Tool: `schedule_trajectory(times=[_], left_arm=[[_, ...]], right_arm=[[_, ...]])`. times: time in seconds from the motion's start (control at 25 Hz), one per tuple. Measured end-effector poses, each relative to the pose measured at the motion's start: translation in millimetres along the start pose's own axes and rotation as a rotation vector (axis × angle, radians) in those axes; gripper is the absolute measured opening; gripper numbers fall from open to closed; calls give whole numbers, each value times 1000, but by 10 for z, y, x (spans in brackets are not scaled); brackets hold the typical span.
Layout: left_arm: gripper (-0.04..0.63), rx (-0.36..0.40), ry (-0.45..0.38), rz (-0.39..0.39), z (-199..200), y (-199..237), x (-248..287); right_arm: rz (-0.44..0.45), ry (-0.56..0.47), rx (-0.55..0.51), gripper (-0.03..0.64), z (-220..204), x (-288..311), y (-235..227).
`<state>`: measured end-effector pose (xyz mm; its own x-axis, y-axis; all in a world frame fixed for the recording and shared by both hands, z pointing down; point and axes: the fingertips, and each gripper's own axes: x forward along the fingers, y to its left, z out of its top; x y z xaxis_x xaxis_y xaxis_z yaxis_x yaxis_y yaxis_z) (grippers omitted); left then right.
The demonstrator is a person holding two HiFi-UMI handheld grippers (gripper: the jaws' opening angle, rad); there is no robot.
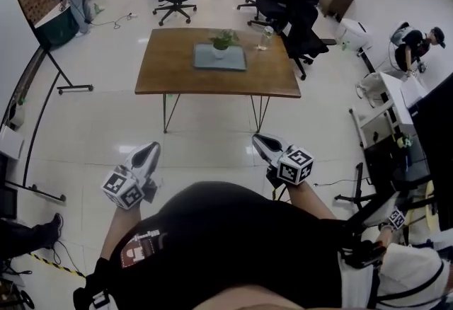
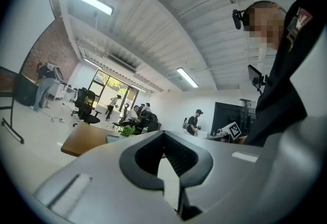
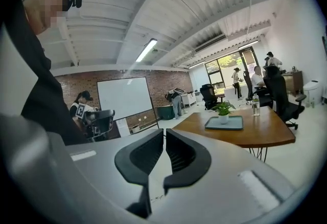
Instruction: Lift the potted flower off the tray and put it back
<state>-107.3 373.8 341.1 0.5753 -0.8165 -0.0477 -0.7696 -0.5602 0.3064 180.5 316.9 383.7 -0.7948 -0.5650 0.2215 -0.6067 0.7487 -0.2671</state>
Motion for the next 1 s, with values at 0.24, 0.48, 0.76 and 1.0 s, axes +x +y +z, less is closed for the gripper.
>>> schedule_trajectory(times=[0.24, 0.48, 0.76, 1.0], left_arm=[[-5, 4, 7, -5, 31, 66, 960], [-5, -23, 40, -20, -70, 443, 1523], [-5, -11, 44, -104, 109, 1266, 2159], [-5, 0, 82, -185, 388, 2087, 2623]], right_arm=[[62, 18, -35, 32, 366, 343, -759], [55, 41, -26, 34, 415, 711, -1254], [-42, 33, -25, 35, 656, 1309, -1713], [-131, 10, 2, 37, 943, 1993, -2035]])
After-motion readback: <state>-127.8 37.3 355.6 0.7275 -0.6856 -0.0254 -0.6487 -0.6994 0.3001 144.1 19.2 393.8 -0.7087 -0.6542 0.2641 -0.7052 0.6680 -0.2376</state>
